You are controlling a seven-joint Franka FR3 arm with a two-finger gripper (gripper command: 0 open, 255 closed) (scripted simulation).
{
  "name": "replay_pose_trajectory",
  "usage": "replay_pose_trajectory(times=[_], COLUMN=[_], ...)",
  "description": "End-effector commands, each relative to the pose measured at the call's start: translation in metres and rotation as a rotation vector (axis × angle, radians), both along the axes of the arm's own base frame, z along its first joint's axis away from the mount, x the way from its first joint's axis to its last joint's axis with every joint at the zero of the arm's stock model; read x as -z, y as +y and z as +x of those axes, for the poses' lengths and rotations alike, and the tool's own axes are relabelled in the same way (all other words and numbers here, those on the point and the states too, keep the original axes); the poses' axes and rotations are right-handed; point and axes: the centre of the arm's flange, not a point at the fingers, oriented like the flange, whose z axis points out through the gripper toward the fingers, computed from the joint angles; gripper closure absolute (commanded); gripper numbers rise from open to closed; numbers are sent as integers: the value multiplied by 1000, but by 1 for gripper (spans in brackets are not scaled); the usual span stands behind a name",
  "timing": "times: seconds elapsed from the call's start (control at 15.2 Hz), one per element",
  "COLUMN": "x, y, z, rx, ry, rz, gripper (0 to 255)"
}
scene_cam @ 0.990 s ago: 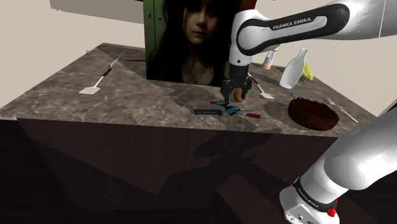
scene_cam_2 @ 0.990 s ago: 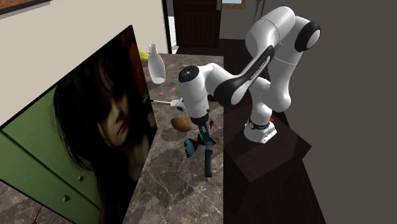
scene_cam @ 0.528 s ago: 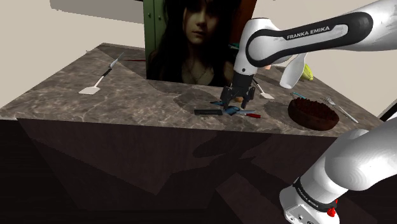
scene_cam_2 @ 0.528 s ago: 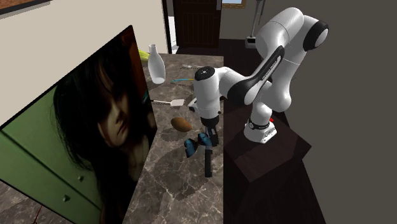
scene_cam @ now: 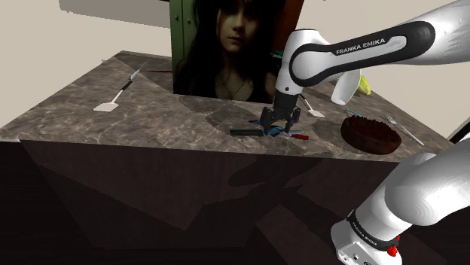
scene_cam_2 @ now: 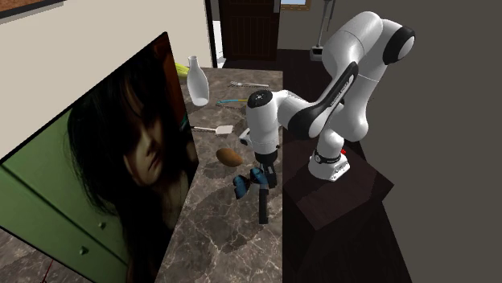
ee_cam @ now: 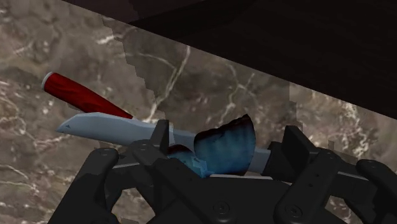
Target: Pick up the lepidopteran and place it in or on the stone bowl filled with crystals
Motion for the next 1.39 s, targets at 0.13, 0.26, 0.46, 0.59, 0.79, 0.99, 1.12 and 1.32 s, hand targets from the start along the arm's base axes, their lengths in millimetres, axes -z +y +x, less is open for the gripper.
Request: replay_pose_trajectory(times=[0.13,0.26,0.46,0.59,0.79,0.99,1.12,1.32], x=[0,0,0,0,0,-16,-26,-42], y=[0,0,0,0,0,0,0,0], z=[0,0,0,0,0,0,0,0], rx=[0,0,0,0,0,0,0,0], ry=[0,0,0,0,0,0,0,0], rz=[0,0,0,0,0,0,0,0], gripper=[0,255,255,255,255,255,255,255])
